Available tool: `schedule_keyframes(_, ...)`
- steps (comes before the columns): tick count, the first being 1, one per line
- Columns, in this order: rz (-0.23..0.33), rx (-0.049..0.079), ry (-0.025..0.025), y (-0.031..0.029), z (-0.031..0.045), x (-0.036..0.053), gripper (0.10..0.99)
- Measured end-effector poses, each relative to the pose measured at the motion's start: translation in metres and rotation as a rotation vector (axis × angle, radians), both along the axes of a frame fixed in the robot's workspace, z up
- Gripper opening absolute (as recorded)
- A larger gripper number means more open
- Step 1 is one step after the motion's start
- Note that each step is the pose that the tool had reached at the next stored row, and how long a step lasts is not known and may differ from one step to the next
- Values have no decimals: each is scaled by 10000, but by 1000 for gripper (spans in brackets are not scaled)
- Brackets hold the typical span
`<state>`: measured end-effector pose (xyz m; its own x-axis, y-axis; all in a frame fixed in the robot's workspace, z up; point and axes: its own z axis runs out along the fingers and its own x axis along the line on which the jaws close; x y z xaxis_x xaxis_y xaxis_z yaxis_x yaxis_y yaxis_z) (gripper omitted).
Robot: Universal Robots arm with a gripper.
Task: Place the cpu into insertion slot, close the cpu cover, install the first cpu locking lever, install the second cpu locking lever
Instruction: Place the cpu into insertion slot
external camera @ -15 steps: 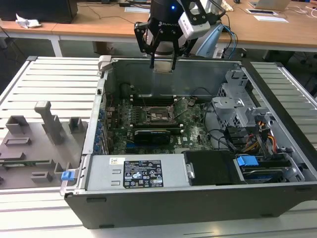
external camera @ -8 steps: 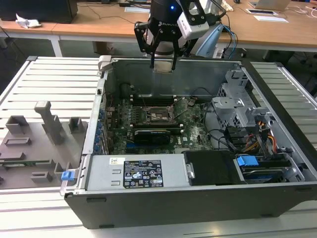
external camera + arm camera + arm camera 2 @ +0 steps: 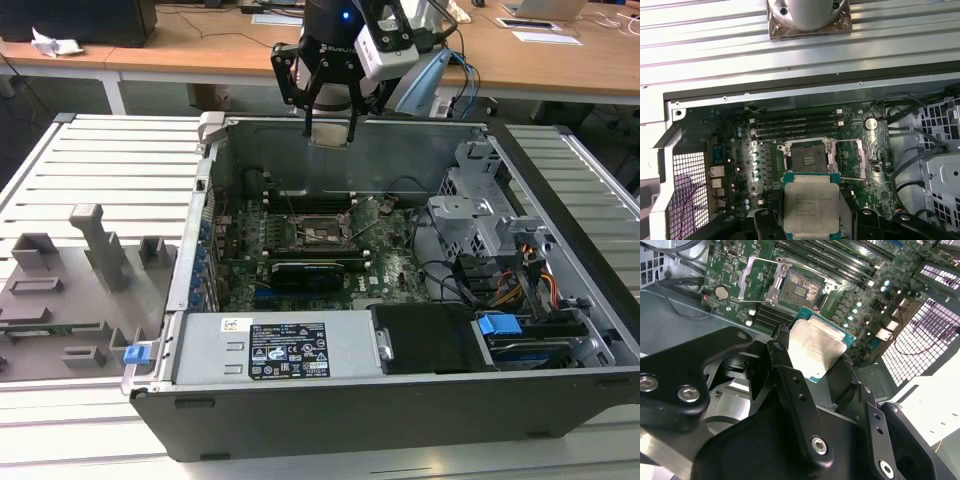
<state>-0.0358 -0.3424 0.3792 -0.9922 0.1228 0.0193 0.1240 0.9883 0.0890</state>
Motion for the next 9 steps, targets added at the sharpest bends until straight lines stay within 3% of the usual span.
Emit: schedule_keyframes(9, -463, 0, 0, 0, -3, -4, 541)
